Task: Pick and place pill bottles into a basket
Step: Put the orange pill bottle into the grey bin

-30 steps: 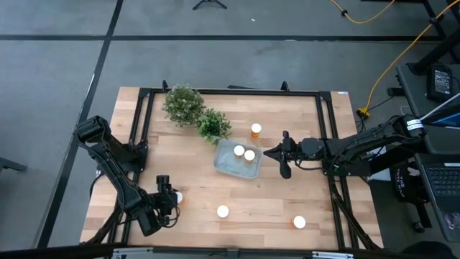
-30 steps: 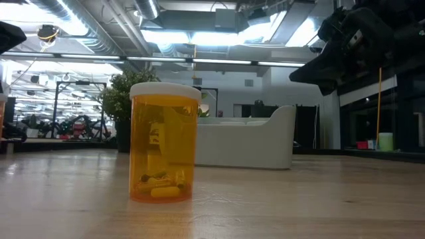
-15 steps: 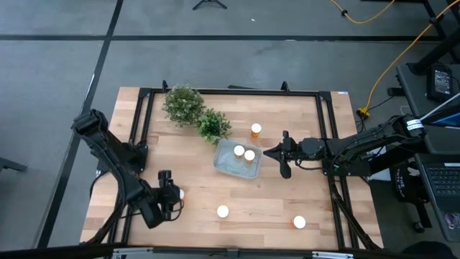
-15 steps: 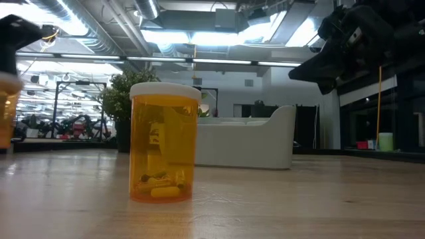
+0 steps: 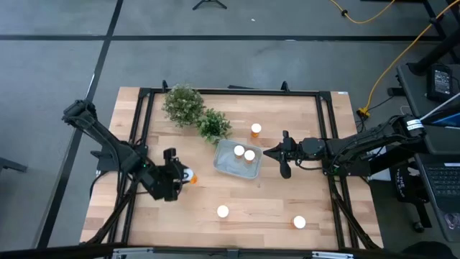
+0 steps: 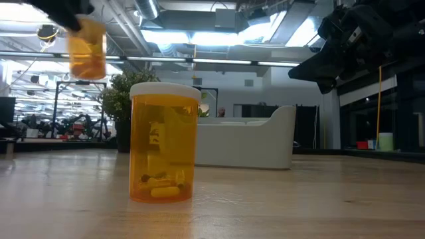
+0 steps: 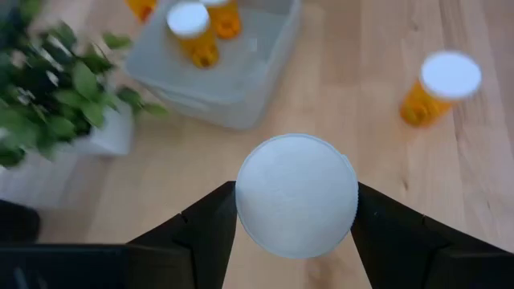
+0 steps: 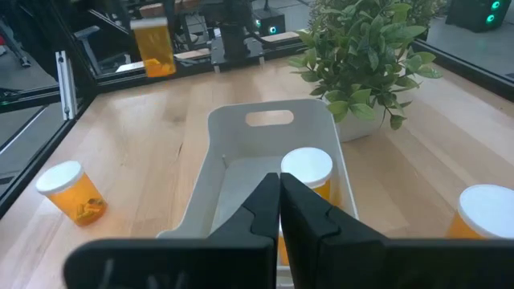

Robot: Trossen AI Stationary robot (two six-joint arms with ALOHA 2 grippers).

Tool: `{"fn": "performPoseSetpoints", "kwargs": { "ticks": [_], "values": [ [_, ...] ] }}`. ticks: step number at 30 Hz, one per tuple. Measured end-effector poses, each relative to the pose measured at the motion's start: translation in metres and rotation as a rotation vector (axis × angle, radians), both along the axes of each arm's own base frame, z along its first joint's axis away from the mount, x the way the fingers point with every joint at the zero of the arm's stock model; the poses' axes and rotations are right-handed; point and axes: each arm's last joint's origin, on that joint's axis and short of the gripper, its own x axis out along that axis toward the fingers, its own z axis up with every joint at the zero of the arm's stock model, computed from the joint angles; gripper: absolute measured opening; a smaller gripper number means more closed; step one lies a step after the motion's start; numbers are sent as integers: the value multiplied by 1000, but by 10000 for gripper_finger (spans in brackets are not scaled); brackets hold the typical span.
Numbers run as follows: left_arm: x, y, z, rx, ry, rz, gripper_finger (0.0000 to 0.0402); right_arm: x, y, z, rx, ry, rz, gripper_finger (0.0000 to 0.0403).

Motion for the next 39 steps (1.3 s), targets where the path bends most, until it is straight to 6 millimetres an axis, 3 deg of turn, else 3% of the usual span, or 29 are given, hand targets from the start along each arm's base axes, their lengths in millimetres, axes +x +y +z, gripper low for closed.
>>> {"fn": "performPoseSetpoints", "kwargs": {
  "ticks": [7, 27, 35, 39],
  "values": [
    [17, 17, 12, 47, -64, -44, 217, 0, 0, 0, -15, 1, 4, 16],
    [84, 77, -2, 57, -97, -97, 217, 1, 0, 4, -34, -37, 10, 16],
    [100, 105, -7, 74, -115, -85, 217, 0, 0, 2, -21, -18, 7, 17],
    [111, 114, 1, 84, -112, -66, 217, 1, 0, 2, -28, -19, 8, 17]
  ]
}}
